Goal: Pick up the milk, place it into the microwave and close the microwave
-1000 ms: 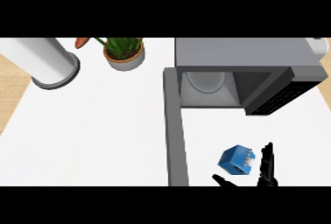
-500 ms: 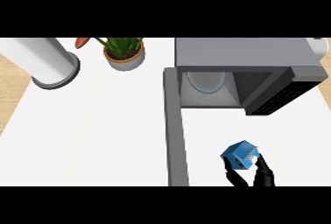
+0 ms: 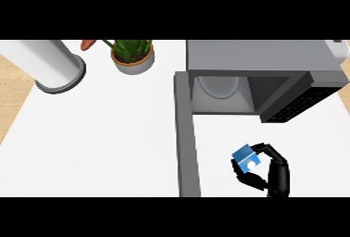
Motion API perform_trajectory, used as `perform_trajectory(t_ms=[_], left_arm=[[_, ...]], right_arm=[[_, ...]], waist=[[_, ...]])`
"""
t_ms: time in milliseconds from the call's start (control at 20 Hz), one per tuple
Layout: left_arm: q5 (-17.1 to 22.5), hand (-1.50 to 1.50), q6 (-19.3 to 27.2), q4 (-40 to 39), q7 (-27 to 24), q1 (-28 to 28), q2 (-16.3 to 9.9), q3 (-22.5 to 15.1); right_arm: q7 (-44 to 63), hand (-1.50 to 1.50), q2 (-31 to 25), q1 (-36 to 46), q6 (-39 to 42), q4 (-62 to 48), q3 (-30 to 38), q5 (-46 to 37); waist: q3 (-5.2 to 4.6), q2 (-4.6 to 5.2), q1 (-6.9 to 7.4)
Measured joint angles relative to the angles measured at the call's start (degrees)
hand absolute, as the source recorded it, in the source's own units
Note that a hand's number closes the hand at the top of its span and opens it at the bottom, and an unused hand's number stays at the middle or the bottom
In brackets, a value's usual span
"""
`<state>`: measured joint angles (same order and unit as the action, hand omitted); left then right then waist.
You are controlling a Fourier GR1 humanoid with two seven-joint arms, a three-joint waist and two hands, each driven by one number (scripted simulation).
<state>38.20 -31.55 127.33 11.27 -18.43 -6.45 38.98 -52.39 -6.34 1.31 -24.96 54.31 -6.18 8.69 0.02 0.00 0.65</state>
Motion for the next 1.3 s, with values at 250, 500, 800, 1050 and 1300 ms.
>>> perform_trajectory(t_ms=[250,500,800,1050,1300], left_arm=[[0.5,-1.50,0.0,-0.3,0.4,0.8,-0.8,0.2],[2.3,-1.50,0.9,-0.4,1.5,1.3,-1.8,1.1],[1.7,-1.50,0.6,-0.6,1.9,0.9,-0.9,1.8],[1.8,-1.50,-2.0,-2.2,0.9,0.3,-0.6,3.4],[1.9,-1.50,-2.1,-4.8,1.2,2.4,-2.2,4.2]], right_arm=[[-0.7,1.50,-4.8,8.8,10.7,-7.3,0.2,0.4],[-1.5,1.50,-6.1,13.2,20.1,-10.4,-0.2,1.2],[3.8,1.50,-5.4,12.5,22.5,-1.4,-2.6,0.3],[10.8,1.50,-4.1,13.7,19.0,5.2,-3.3,-2.2],[16.5,1.50,-2.5,18.3,15.9,6.5,-2.6,-4.6]], waist=[[0.06,0.19,0.55],[0.04,0.10,0.26],[-0.04,-0.12,-0.42],[-0.05,-0.12,-0.43],[-0.03,-0.06,-0.36]])
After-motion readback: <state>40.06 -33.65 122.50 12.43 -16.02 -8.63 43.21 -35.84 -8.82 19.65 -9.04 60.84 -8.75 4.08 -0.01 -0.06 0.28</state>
